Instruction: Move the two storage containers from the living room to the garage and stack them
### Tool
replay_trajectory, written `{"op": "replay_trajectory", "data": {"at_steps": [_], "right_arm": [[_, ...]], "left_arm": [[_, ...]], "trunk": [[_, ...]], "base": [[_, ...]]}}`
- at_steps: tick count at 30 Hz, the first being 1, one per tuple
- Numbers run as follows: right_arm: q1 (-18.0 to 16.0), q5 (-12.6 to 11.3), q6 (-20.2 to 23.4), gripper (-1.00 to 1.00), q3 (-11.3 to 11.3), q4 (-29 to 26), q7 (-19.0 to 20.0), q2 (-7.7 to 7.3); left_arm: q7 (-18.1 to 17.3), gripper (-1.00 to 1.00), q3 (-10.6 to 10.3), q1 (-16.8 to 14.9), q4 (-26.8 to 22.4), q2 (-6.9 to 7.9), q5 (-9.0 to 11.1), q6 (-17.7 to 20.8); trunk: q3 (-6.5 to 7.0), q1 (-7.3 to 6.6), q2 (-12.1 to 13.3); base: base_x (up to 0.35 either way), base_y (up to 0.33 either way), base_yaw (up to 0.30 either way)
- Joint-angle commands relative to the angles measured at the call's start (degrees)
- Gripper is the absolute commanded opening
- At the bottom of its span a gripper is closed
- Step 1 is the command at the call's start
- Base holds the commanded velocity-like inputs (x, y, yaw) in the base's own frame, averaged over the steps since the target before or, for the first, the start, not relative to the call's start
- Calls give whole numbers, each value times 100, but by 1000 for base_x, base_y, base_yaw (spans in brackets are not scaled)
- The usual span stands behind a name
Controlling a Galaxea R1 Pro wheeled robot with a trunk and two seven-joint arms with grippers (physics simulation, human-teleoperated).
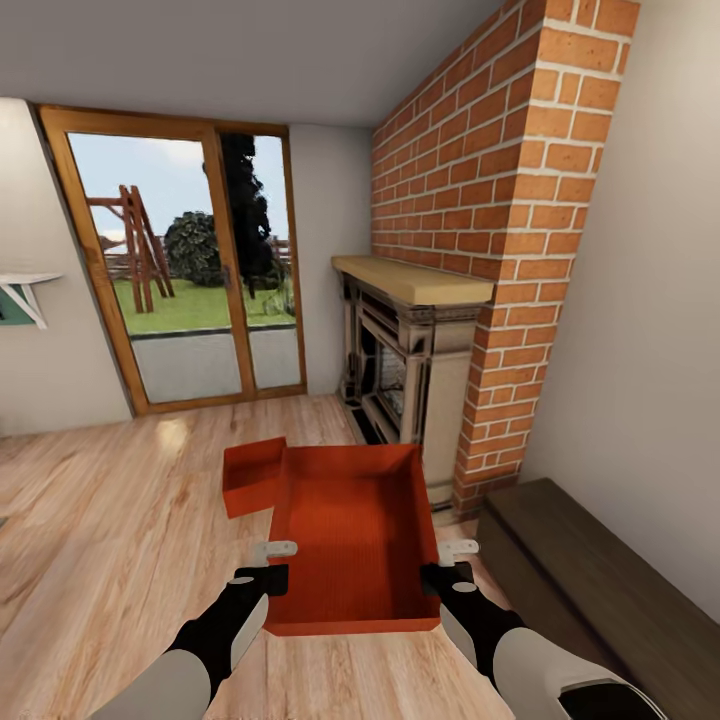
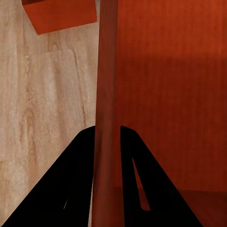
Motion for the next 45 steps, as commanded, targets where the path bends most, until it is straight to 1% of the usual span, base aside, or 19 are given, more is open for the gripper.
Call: {"op": "replay_trajectory", "data": {"at_steps": [1,16,45], "right_arm": [[0,20,-4,-100,-41,-7,-30,0],[0,25,-4,-100,-41,-7,-31,0],[0,25,-4,-100,-41,-7,-31,0]], "left_arm": [[130,-100,83,-3,-15,5,-74,45],[130,-100,82,-3,-15,5,-74,41],[139,-100,83,-3,-10,14,-74,41]], "trunk": [[-2,2,-4],[6,2,-4],[89,2,-4]], "base": [[0,0,246],[0,0,270],[0,0,272]]}}
